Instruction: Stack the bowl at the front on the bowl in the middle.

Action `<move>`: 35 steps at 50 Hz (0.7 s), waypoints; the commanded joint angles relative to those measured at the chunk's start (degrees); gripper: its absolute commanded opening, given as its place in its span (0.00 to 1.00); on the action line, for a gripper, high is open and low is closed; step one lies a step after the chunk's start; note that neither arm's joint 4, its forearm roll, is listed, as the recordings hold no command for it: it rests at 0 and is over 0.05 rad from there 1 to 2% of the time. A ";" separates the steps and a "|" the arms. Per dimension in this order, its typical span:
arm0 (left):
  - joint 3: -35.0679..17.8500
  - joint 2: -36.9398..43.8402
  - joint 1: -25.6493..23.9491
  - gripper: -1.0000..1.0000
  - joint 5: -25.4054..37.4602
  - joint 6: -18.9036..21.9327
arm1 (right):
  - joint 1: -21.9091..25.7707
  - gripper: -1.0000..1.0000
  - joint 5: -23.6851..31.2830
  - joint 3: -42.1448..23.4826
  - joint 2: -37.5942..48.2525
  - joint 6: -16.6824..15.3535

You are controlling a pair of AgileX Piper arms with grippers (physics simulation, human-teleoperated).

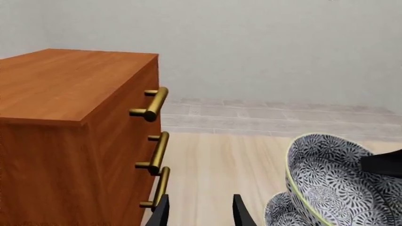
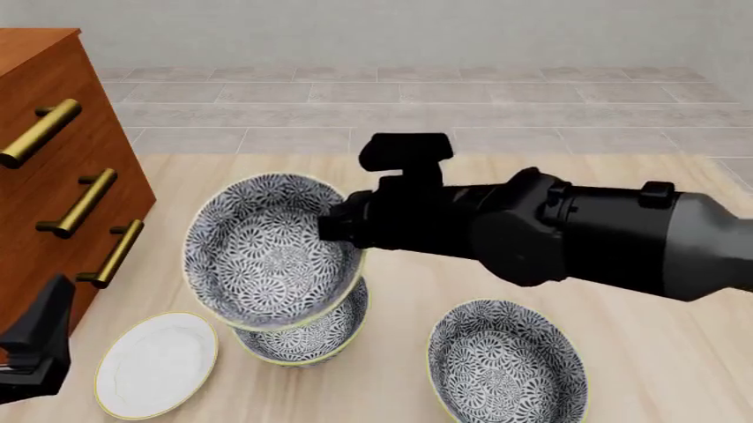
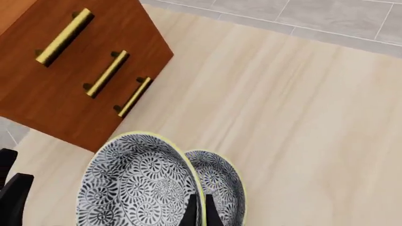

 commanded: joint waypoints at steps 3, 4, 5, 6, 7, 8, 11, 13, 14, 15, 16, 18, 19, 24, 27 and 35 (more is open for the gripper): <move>-0.32 2.09 0.32 1.00 -2.00 -0.35 | 1.06 0.00 -1.36 -0.10 1.75 1.09; -0.38 1.00 0.18 1.00 -1.39 -0.76 | 0.74 0.00 -1.78 -0.02 2.28 1.06; -0.21 2.11 0.31 1.00 -2.22 -1.85 | 0.46 0.00 -2.01 -0.01 2.78 1.04; -0.10 2.63 0.15 1.00 -2.67 -1.71 | 0.31 0.00 -2.13 -0.01 3.01 1.04; -0.09 2.68 0.15 1.00 -2.73 -1.71 | 0.31 0.00 -2.13 -0.01 3.02 1.04; -0.02 2.17 0.23 1.00 -2.59 -1.43 | 0.10 0.00 -2.36 0.05 3.40 1.16; -0.09 1.99 0.19 1.00 -2.38 -1.29 | -0.04 0.00 -2.50 0.18 3.65 1.24; -0.03 1.96 0.18 1.00 -2.31 -1.30 | -0.18 0.00 -2.53 0.14 3.88 1.24; 0.03 1.84 0.14 1.00 -2.26 -1.21 | -0.34 0.00 -2.59 0.08 4.11 1.19; 0.12 2.07 0.17 1.00 -2.50 -1.12 | -0.59 0.00 -2.69 0.06 4.27 1.10; 0.18 2.26 0.19 1.00 -2.70 -1.10 | -0.67 0.00 -2.74 0.04 4.36 1.05; 0.12 1.98 0.25 1.00 -2.31 -1.17 | -0.90 0.00 -2.83 -0.04 4.67 1.03; 0.00 1.53 0.23 1.00 -1.74 -1.16 | -0.99 0.00 -2.88 -0.04 4.77 1.02; 0.14 1.76 0.08 1.00 -2.13 -1.11 | -1.74 0.00 -3.55 0.16 5.96 0.48; 0.27 2.00 0.07 1.00 -2.38 -1.19 | -1.68 0.00 -4.14 0.61 6.70 0.50; 0.49 2.31 -0.17 1.00 -2.65 -1.24 | -2.43 0.00 -4.43 0.62 7.47 0.43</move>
